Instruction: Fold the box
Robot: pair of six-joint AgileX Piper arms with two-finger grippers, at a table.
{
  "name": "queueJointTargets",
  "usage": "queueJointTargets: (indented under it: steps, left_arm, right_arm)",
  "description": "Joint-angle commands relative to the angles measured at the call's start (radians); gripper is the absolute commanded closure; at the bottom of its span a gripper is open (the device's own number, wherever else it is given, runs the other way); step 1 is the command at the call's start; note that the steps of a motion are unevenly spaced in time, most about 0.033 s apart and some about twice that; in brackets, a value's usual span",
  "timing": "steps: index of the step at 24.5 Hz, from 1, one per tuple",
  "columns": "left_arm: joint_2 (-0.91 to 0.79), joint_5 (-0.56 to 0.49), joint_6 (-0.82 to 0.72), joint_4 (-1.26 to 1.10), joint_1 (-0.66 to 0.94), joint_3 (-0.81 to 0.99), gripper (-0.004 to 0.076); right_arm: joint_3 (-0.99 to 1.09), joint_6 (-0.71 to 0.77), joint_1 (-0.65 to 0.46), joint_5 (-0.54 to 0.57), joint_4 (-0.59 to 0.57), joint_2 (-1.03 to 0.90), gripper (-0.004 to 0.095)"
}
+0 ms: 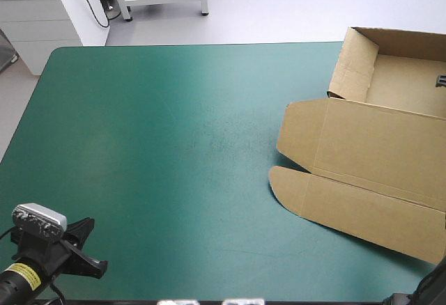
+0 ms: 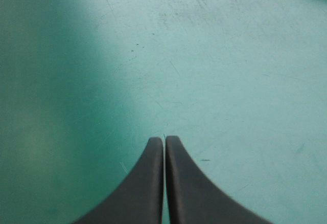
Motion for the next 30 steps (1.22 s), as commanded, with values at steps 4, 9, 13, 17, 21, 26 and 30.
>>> queueJointTargets:
  steps: [4,9,13,17,21,26,30]
  left_arm:
    - [0.011,-0.07,-0.005,0.044,-0.005,-0.025,0.0731]
    - [0.011,-0.09,-0.005,0.044,-0.005,-0.025,0.0731]
    - [0.011,-0.088,-0.005,0.03,-0.005,-0.025,0.0731]
    - [0.011,-0.088,-0.005,0.028,-0.005,-0.025,0.0731]
    - [0.011,-0.088,-0.005,0.039,-0.005,-0.023,0.0731]
    - [0.011,-0.048,-0.005,0.041,-0.005,-0.021,0.0731]
    - [0.011,-0.021,-0.016,0.023,-0.005,-0.021,0.0731]
  right_arm:
    - [-0.021,-0.051,-0.026,-0.005,0.057,0.021,0.0775]
    - [-0.021,-0.073,-0.026,-0.005,0.068,0.022,0.0239]
    - [-0.021,-0.061,-0.026,-0.005,0.068,0.015,0.0035]
    - [-0.021,-0.048,-0.026,-0.005,0.15,-0.038,0.0036]
    - [-0.017,-0.085,-0.013,-0.003,0.447,-0.142,0.0128]
    - [0.059,-0.157,0.112,-0.003,0.472,-0.275,0.068]
    - [0.157,-0.192,0.26,-0.005,0.441,-0.373,0.0907]
